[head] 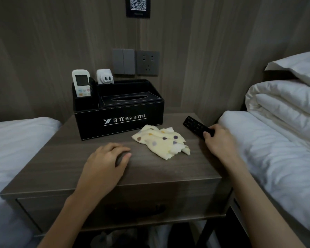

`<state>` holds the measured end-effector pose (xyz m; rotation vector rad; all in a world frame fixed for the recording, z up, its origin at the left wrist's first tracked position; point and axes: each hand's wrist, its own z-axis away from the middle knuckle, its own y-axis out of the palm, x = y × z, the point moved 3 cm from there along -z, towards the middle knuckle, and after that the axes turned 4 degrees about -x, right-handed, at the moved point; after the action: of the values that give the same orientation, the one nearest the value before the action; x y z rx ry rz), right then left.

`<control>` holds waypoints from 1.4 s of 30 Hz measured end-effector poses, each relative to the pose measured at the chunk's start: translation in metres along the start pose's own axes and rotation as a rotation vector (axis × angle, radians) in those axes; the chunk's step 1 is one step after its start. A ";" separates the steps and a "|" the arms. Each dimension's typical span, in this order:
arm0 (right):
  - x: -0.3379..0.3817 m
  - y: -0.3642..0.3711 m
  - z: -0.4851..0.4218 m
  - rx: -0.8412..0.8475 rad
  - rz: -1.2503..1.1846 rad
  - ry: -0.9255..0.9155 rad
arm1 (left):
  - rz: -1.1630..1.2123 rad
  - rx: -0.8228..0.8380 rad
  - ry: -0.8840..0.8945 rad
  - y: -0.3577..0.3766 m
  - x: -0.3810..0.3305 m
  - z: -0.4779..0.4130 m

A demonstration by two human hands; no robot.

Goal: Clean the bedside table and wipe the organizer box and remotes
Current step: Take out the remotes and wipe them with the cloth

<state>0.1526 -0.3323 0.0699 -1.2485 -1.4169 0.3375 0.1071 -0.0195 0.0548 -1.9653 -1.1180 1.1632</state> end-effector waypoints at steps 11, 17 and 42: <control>0.003 0.006 0.000 0.037 0.231 -0.016 | 0.027 0.004 -0.002 -0.001 0.002 0.001; 0.024 -0.007 0.013 -0.046 0.282 -0.066 | 0.143 -0.083 -0.066 -0.011 0.005 -0.001; 0.293 0.054 0.029 0.180 -0.465 -0.520 | -0.074 -0.160 0.042 -0.032 0.083 -0.018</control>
<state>0.2204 -0.0614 0.1772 -0.6731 -2.0170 0.4740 0.1336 0.0668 0.0557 -2.0388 -1.2855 1.0169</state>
